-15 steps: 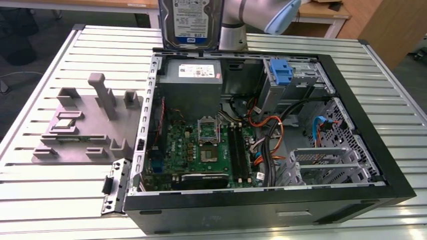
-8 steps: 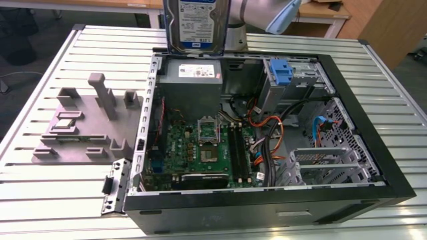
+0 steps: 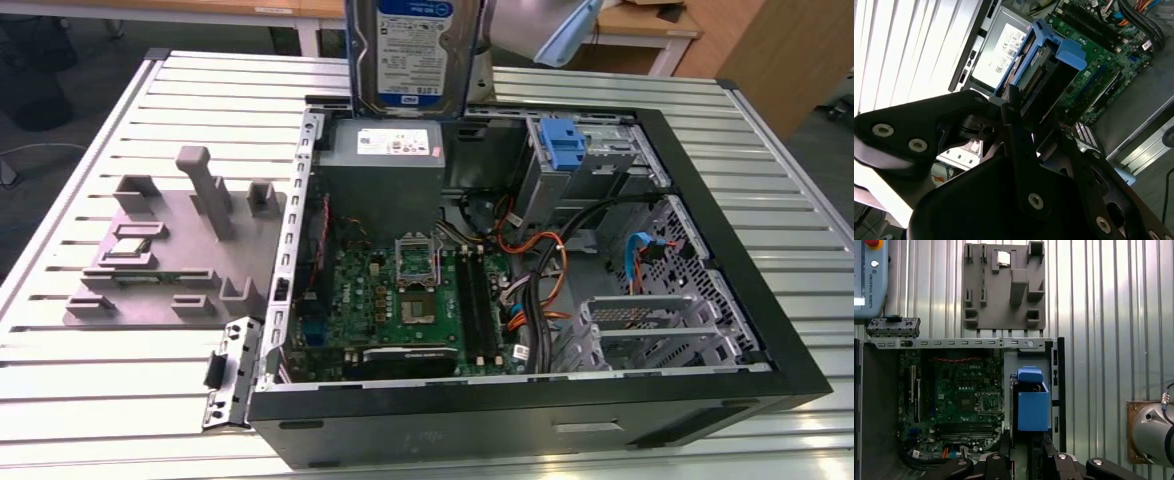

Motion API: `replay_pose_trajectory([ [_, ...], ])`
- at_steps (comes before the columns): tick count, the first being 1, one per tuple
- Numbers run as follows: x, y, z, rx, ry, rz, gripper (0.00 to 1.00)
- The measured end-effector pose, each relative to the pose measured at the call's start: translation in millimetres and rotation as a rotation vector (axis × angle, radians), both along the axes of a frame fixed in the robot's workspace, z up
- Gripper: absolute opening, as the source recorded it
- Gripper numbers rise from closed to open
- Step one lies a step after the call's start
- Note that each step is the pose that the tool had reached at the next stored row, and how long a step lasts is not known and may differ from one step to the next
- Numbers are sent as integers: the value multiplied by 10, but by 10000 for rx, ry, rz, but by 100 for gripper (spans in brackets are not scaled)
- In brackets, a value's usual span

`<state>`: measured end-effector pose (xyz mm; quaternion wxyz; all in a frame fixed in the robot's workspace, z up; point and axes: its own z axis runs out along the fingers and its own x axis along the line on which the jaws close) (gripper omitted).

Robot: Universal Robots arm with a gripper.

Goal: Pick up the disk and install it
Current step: 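Pick up the disk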

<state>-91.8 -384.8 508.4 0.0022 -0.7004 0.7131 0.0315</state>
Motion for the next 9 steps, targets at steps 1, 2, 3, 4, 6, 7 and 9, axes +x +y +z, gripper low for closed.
replay_pose_trajectory([
  [1, 23, -10, -4, 0, 0, 1, 35],
  [2, 46, -18, -9, 1, -1, 1, 35],
  [3, 67, -26, -13, 1, -1, 0, 35],
  [4, 86, -33, -16, 1, -1, 0, 35],
  [6, 122, -46, -23, 0, 0, 1, 35],
  [7, 139, -53, -27, 1, 0, 1, 35],
  [9, 162, -64, -34, 0, 0, -1, 35],
])
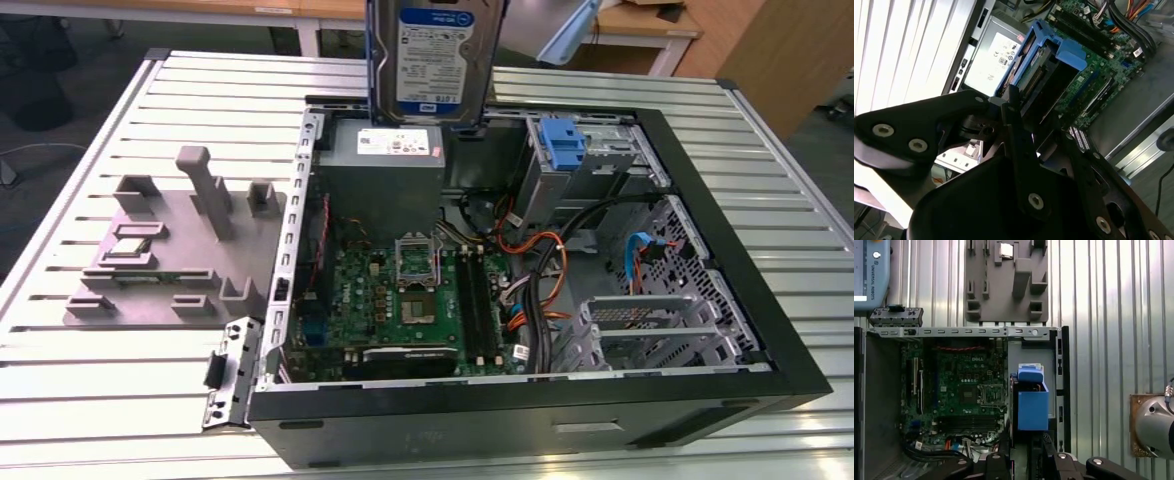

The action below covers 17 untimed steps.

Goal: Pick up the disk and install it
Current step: 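Pick up the disk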

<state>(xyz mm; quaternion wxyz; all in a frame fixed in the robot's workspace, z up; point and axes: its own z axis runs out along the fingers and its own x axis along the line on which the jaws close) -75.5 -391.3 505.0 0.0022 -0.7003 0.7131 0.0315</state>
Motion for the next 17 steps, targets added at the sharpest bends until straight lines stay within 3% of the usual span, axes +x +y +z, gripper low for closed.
replay_pose_trajectory([
  [17, 225, -138, -55, 1, 0, -6, 35],
])
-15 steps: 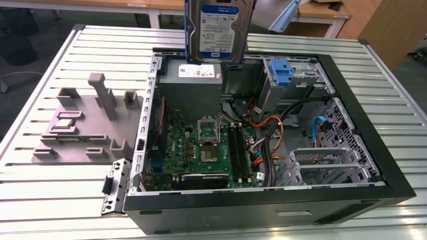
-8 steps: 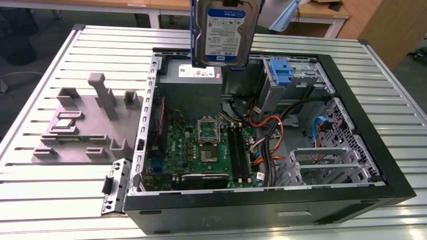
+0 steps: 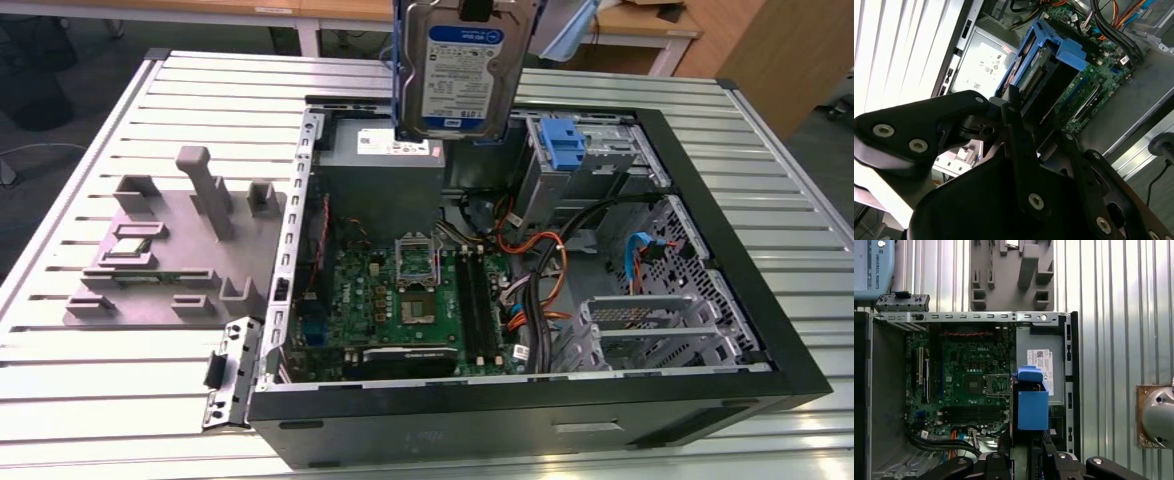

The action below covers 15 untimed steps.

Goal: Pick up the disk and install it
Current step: 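Pick up the disk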

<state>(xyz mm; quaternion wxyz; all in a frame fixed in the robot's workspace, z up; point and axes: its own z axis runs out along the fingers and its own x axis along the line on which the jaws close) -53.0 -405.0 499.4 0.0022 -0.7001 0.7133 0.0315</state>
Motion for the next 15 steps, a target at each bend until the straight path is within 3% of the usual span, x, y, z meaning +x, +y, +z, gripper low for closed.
replay_pose_trajectory([
  [15, 43, -16, -11, 0, 0, 2, 35],
])
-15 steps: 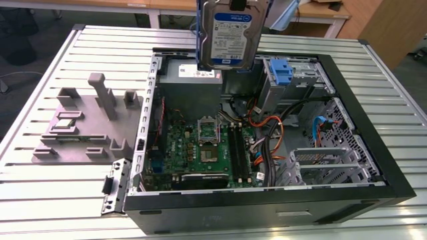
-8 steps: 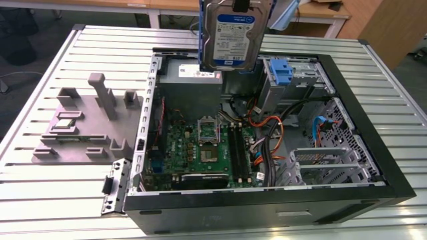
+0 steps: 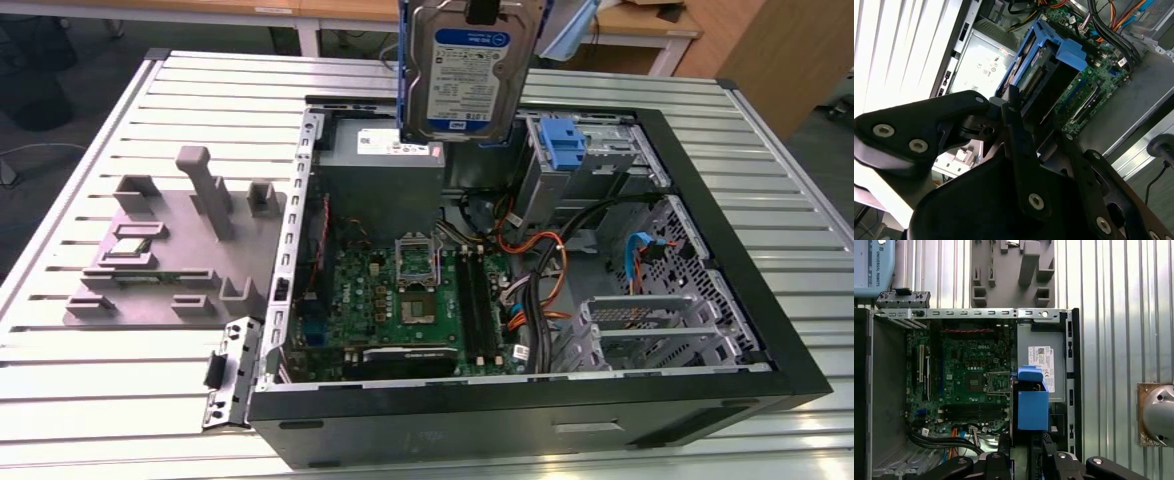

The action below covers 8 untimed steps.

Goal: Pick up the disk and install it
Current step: 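Pick up the disk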

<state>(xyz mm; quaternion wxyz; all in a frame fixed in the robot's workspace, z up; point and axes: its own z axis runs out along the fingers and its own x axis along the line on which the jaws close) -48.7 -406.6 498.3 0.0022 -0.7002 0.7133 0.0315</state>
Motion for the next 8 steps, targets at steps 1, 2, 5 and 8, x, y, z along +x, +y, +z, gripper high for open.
replay_pose_trajectory([
  [1, 1, -7, 0, -1, 0, 0, 35],
  [2, 3, -18, 0, -1, 0, 0, 35],
  [5, 22, -65, -2, 0, 0, -2, 35],
  [8, 46, -120, -3, -1, 0, -3, 35],
])
